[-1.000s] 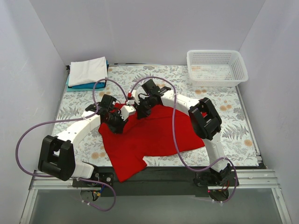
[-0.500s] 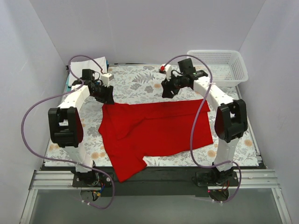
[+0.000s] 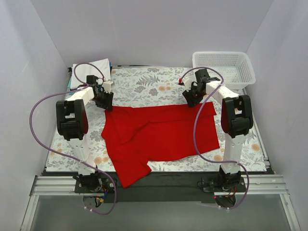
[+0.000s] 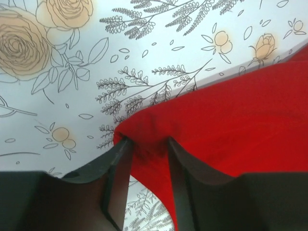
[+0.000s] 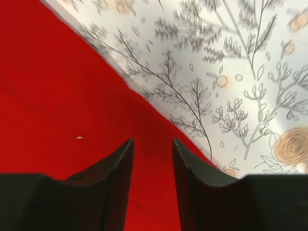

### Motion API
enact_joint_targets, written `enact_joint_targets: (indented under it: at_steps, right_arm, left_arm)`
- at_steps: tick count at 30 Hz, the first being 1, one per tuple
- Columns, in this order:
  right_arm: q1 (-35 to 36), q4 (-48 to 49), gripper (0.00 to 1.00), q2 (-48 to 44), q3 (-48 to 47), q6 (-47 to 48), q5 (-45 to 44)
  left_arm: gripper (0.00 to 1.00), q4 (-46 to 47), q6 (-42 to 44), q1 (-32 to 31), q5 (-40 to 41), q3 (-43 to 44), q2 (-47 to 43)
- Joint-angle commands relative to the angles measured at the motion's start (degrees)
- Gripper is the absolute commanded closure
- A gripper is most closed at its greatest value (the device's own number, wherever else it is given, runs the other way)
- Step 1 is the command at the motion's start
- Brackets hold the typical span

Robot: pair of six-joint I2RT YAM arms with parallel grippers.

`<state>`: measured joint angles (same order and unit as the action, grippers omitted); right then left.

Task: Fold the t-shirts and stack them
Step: Fold the tshirt

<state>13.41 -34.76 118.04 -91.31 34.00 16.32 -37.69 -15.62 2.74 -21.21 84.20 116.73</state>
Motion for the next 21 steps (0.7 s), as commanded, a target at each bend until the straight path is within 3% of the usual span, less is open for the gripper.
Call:
enact_joint_targets:
  at_steps: [1, 6, 11, 15, 18, 20, 21]
  right_arm:
    - [-0.93, -0.40, 0.57, 0.96, 1.57, 2.56, -4.89]
    - [-1.81, 1.01, 0.57, 1.14, 4.38, 3.00, -7.61]
    - [-2.25, 3.03, 0.57, 4.21, 2.10, 1.51, -11.03]
    - [-3.12, 4.09, 0.55, 9.39, -3.16, 0.46, -12.80]
    - [-3.30, 3.13, 0.50, 8.97, -6.51, -0.51, -8.86]
    - [-3.21, 1.37, 0.44, 6.87, -7.22, -0.69, -4.22]
    - [-3.21, 0.76, 0.42, 3.81, -6.96, -1.21, -2.88]
  left_arm:
    - [0.68, 1.56, 2.08, 0.68, 2.49, -2.98, -1.59]
    - [0.85, 4.12, 1.29, 1.47, 3.46, -2.73, -0.01]
    - [1.00, 5.87, -1.96, 1.48, 5.56, 2.88, 5.16]
    - [1.00, 7.72, -4.86, 1.56, 8.03, 7.36, 9.21]
    - [1.00, 5.71, -5.83, 1.65, 2.42, 10.36, 8.97]
    - [0.93, 3.60, -4.87, 1.65, -3.80, 10.46, 6.42]
    - [0.83, 3.59, -4.86, 1.56, -5.05, 10.11, 4.84]
